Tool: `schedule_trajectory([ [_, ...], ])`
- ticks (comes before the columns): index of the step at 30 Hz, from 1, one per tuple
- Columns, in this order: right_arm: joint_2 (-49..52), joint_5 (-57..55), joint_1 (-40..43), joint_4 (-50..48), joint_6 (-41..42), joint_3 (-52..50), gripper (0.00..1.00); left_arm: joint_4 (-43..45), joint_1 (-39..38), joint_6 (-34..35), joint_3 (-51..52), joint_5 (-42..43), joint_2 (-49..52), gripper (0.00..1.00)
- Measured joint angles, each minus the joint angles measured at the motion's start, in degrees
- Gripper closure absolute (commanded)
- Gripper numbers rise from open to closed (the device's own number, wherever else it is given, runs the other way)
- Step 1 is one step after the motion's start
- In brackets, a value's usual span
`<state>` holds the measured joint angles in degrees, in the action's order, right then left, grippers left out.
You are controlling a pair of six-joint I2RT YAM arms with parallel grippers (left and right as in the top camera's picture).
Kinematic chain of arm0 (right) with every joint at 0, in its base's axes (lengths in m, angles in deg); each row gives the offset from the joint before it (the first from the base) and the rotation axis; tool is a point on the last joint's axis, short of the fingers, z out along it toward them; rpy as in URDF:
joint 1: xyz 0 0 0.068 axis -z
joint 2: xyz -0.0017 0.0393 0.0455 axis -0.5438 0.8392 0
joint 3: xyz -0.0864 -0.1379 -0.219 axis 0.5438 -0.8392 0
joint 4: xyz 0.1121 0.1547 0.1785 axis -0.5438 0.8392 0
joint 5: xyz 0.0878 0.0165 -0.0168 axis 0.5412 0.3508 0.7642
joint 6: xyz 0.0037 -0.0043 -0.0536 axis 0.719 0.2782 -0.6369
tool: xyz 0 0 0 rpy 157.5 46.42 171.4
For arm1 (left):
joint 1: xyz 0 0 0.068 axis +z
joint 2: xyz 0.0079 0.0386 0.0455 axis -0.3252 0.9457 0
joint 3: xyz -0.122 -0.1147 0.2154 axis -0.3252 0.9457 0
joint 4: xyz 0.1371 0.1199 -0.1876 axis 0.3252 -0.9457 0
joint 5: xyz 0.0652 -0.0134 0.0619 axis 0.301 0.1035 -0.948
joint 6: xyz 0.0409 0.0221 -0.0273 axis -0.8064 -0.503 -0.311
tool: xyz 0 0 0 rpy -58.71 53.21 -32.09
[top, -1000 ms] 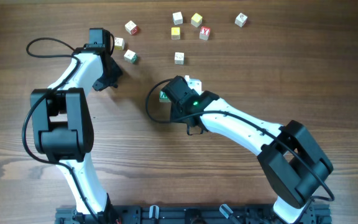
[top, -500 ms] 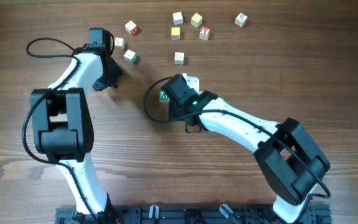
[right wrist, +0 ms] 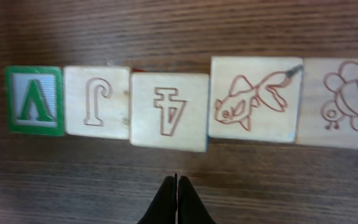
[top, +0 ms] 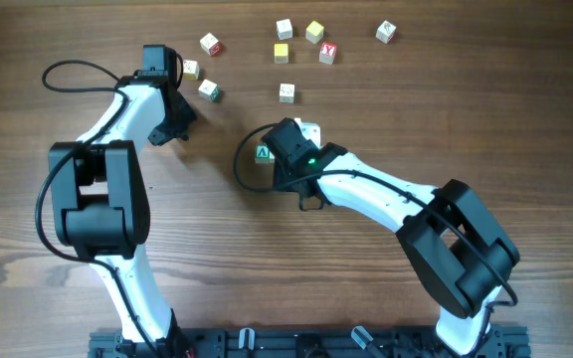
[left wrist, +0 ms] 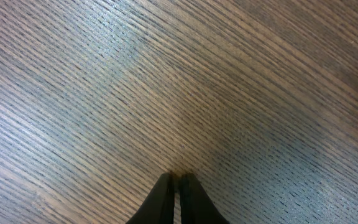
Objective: Form a horizontal line
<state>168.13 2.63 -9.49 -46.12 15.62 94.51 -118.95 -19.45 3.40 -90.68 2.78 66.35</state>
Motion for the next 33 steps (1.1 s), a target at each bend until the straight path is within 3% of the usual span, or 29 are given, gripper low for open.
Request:
schedule_trajectory([
  [33, 0.2, 0.2, 0.0, -1.8, -0.8, 0.0, 0.96, 0.0, 0.0, 0.0, 0.0, 0.0, 0.0, 0.91],
])
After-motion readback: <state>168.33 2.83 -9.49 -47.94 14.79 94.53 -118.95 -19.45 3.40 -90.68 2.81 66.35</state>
